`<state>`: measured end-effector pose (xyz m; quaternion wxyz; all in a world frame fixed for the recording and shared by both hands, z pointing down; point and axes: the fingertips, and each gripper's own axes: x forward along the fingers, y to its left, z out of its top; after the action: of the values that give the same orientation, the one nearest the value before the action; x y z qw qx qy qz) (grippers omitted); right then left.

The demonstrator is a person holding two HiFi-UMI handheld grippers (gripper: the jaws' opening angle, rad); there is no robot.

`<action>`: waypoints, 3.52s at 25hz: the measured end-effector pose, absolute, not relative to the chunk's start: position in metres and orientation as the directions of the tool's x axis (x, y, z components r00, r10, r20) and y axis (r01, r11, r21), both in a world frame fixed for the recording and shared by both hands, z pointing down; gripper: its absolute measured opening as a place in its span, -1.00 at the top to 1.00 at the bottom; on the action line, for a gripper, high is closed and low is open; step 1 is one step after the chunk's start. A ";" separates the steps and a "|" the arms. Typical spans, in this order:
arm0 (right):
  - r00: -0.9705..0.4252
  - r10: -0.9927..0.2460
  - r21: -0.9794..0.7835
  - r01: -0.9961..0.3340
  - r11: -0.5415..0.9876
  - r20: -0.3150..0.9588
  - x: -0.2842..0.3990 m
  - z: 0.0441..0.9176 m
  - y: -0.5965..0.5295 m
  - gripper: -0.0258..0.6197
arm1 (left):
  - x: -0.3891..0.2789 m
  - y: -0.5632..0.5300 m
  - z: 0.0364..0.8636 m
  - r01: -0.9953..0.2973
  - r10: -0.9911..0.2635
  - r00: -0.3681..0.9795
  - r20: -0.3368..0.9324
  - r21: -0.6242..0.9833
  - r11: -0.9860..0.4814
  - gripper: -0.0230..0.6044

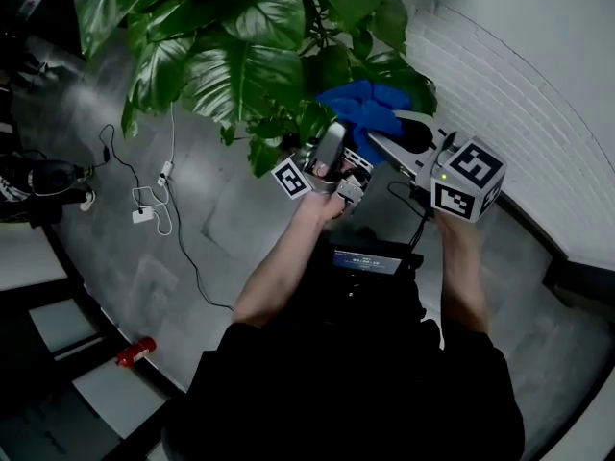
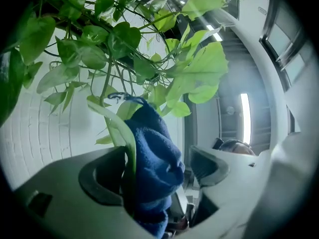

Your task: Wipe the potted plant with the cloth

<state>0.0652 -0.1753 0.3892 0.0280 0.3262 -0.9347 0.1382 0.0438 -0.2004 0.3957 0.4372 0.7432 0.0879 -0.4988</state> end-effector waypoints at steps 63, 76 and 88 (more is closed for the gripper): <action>-0.726 -0.671 -0.137 -0.657 0.742 -0.151 0.167 0.273 -0.131 0.63 | 0.071 -0.172 0.406 0.601 -0.352 0.440 -0.826 0.562 -0.568 -0.39; -0.819 -0.533 -0.278 -0.573 0.771 0.211 0.095 0.422 -0.118 0.63 | 0.065 -0.158 0.395 0.553 -0.364 0.430 -0.826 0.560 -0.617 -0.38; -0.775 -0.632 -0.490 -0.562 0.666 0.030 0.122 0.421 -0.020 0.63 | 0.043 -0.153 0.422 0.593 -0.406 0.429 -0.807 0.591 -0.547 -0.38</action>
<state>0.1218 -0.0197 0.4213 -0.0714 0.3281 -0.9099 0.2438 0.0434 -0.1534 0.4223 0.4711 0.7020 0.0665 -0.5299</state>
